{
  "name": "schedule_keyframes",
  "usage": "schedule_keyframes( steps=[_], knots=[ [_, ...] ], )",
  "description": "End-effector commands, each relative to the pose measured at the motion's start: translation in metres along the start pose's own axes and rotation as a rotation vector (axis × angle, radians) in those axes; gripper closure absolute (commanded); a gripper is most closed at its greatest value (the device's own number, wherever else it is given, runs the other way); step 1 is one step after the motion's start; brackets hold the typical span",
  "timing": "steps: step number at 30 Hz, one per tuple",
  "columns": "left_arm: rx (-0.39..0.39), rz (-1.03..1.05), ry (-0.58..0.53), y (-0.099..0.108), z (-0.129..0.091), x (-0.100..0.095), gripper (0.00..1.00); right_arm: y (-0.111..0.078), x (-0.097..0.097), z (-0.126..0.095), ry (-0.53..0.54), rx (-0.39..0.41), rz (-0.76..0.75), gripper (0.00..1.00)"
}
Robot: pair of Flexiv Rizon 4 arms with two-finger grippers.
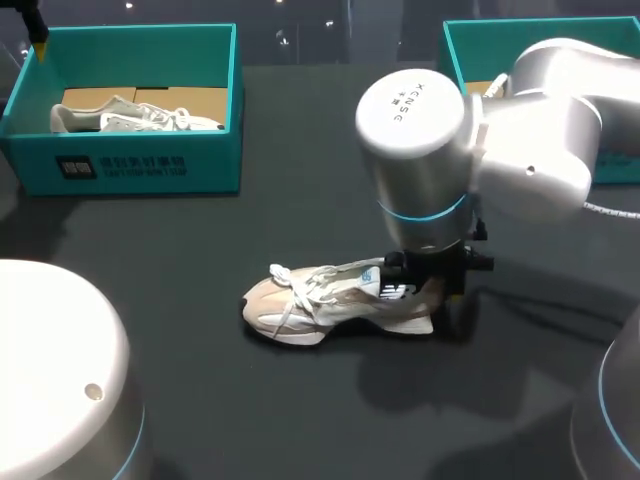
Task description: Take the shoe out of the shoebox, open the shoe tongue, remove and reinsert the insole, then place the shoe into the shoebox
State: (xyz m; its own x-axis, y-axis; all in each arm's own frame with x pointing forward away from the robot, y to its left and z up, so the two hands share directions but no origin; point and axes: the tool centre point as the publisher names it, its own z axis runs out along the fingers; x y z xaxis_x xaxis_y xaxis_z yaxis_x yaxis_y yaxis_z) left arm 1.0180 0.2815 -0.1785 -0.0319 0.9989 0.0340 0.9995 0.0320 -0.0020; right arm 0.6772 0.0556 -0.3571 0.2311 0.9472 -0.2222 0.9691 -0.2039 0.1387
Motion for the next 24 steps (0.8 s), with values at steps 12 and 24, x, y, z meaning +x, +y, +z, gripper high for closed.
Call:
schedule_keyframes(
  steps=[12,24],
  knots=[
    [0.0,0.001,0.001,0.0,0.0,0.0,0.0,0.004,0.015,0.017,0.009,0.014,-0.057,1.0],
    [0.0,0.001,0.001,0.0,0.0,0.0,0.0,0.005,0.014,0.019,0.028,0.039,-0.061,0.53]
  ],
)
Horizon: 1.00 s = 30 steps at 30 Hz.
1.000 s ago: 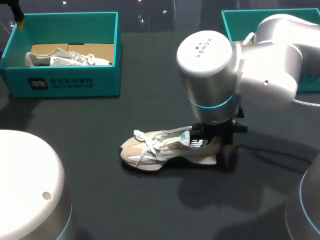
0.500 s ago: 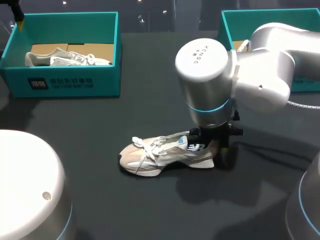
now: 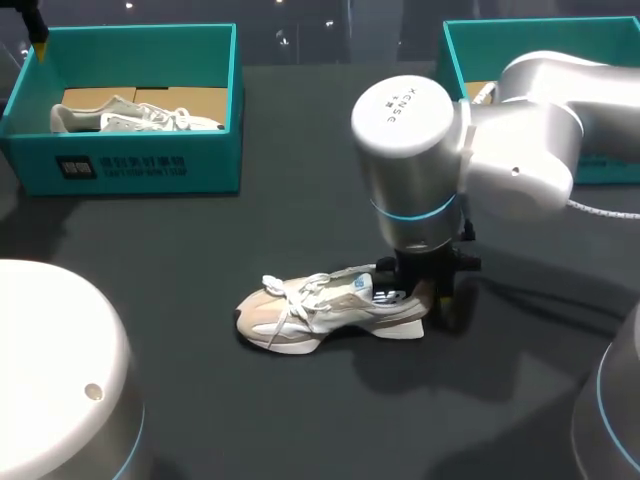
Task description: Take the shoe out of the shoebox, open the shoe tongue, remove and reinsert the insole, then place the shoe into the shoebox
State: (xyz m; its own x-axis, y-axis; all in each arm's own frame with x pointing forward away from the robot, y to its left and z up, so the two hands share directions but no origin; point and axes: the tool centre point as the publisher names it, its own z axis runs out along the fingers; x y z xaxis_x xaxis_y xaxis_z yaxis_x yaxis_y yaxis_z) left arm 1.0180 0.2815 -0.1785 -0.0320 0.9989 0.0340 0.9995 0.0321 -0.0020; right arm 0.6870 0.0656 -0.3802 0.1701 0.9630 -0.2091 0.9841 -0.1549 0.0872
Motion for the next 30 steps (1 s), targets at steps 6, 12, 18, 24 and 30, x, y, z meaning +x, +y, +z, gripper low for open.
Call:
schedule_keyframes(
  steps=[6,12,18,24,30],
  knots=[
    [0.0,0.001,0.001,0.0,0.0,0.0,0.0,0.0,-0.007,-0.013,0.034,-0.019,0.001,0.02],
    [0.0,0.001,0.001,0.0,0.0,0.0,0.0,0.0,-0.013,-0.032,0.104,-0.061,-0.043,0.0],
    [0.0,0.001,0.001,0.0,0.0,0.0,0.0,0.003,-0.026,-0.064,0.275,-0.152,-0.173,0.0],
    [0.0,0.001,0.001,0.0,0.0,0.0,0.0,0.011,-0.033,-0.075,0.202,0.114,-0.235,0.0],
    [0.0,0.001,0.001,0.0,0.0,0.0,0.0,0.011,-0.033,-0.075,0.202,0.114,-0.235,0.0]
  ],
)
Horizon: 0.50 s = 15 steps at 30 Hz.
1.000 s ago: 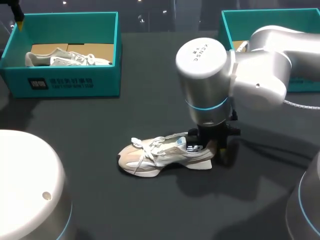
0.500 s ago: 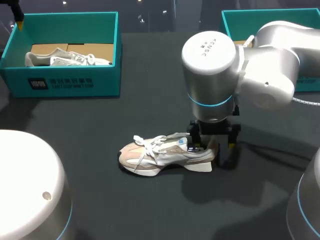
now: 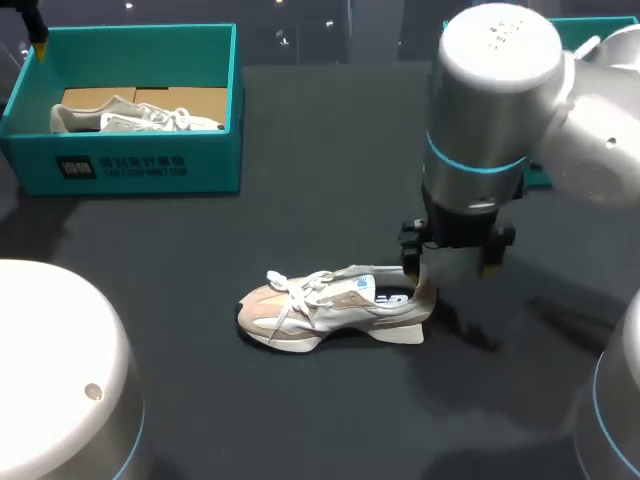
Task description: Take the shoe out of the shoebox, open the shoe tongue, remove and reinsert the insole, then place the shoe into the shoebox
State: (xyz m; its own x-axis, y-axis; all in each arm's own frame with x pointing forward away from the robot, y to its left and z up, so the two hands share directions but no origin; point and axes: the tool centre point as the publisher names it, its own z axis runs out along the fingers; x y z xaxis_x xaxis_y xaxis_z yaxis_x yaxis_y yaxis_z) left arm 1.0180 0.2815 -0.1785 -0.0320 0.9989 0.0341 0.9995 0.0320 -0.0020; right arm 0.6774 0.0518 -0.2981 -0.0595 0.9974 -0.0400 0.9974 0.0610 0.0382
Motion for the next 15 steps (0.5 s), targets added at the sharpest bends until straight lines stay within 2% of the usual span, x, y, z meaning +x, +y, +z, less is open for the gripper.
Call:
schedule_keyframes(
  steps=[1,3,4,6,8,9,12,15],
  knots=[
    [0.0,0.001,0.001,0.0,0.0,0.0,0.0,0.011,-0.004,0.001,0.027,0.09,-0.005,0.0],
    [0.0,0.001,0.001,0.0,0.0,0.0,0.0,0.011,-0.004,0.001,0.027,0.09,-0.005,0.0],
    [0.0,0.001,0.001,0.0,0.0,0.0,0.0,0.009,-0.007,0.0,0.082,0.063,-0.051,0.0],
    [0.0,0.001,0.001,0.0,0.0,0.0,0.0,0.007,-0.013,0.0,0.095,0.027,-0.099,0.0],
    [0.0,0.001,0.001,0.0,0.0,0.0,0.0,0.005,-0.023,-0.002,0.186,-0.024,-0.16,0.0],
    [0.0,0.001,0.001,0.0,0.0,0.0,0.0,0.004,-0.026,-0.003,0.195,-0.04,-0.174,0.0],
    [0.0,0.001,0.001,0.0,0.0,0.0,0.0,0.0,-0.039,-0.006,0.336,-0.128,-0.267,0.0],
    [0.0,0.001,0.001,0.0,0.0,0.0,0.0,-0.003,-0.052,-0.005,0.516,-0.188,-0.426,0.0]
  ],
)
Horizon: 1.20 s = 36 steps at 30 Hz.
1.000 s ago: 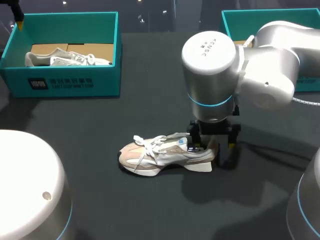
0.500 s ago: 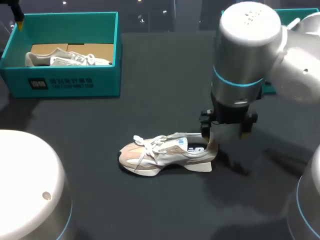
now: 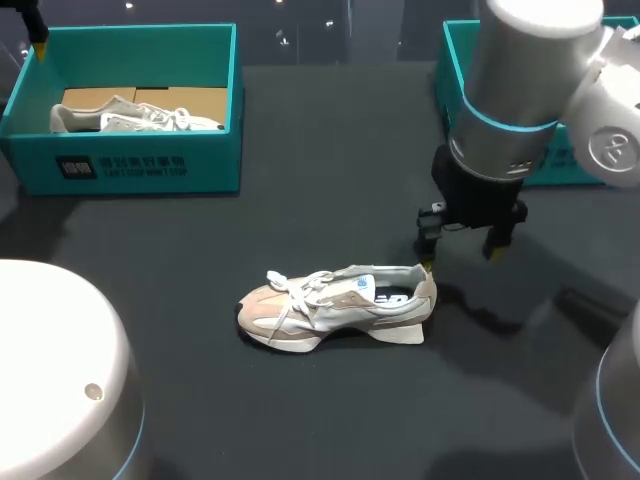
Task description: Take the shoe out of the shoebox, open the shoe tongue, remove and reinsert the insole, then place the shoe into the shoebox
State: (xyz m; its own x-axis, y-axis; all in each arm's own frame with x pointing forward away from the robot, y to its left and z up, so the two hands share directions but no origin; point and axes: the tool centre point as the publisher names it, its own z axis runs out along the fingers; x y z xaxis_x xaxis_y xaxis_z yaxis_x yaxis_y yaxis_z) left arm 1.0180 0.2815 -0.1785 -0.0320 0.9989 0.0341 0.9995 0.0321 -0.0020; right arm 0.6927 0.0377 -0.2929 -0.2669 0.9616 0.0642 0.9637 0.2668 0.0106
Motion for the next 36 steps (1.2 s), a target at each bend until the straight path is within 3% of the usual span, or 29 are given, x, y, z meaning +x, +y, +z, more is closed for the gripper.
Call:
schedule_keyframes(
  steps=[1,10,15,19,33,36],
  knots=[
    [0.0,0.001,0.001,0.0,0.0,0.0,0.0,-0.025,-0.032,-0.004,0.379,-0.244,-0.239,0.0],
    [0.0,0.001,0.001,0.0,0.0,0.0,0.0,-0.025,-0.032,-0.004,0.379,-0.244,-0.239,0.0],
    [0.0,0.001,0.001,0.0,0.0,0.0,0.0,-0.034,-0.056,0.007,0.53,-0.505,-0.381,0.0],
    [0.0,0.001,0.001,0.0,0.0,0.0,0.0,-0.033,-0.074,0.018,0.614,-0.614,-0.434,0.0],
    [0.0,0.001,0.001,0.0,0.0,0.0,0.0,-0.03,-0.078,0.023,0.601,-0.603,-0.473,0.0],
    [0.0,0.001,0.001,0.0,0.0,0.0,0.0,-0.025,-0.085,0.037,0.567,-0.652,-0.477,0.0]
  ],
)
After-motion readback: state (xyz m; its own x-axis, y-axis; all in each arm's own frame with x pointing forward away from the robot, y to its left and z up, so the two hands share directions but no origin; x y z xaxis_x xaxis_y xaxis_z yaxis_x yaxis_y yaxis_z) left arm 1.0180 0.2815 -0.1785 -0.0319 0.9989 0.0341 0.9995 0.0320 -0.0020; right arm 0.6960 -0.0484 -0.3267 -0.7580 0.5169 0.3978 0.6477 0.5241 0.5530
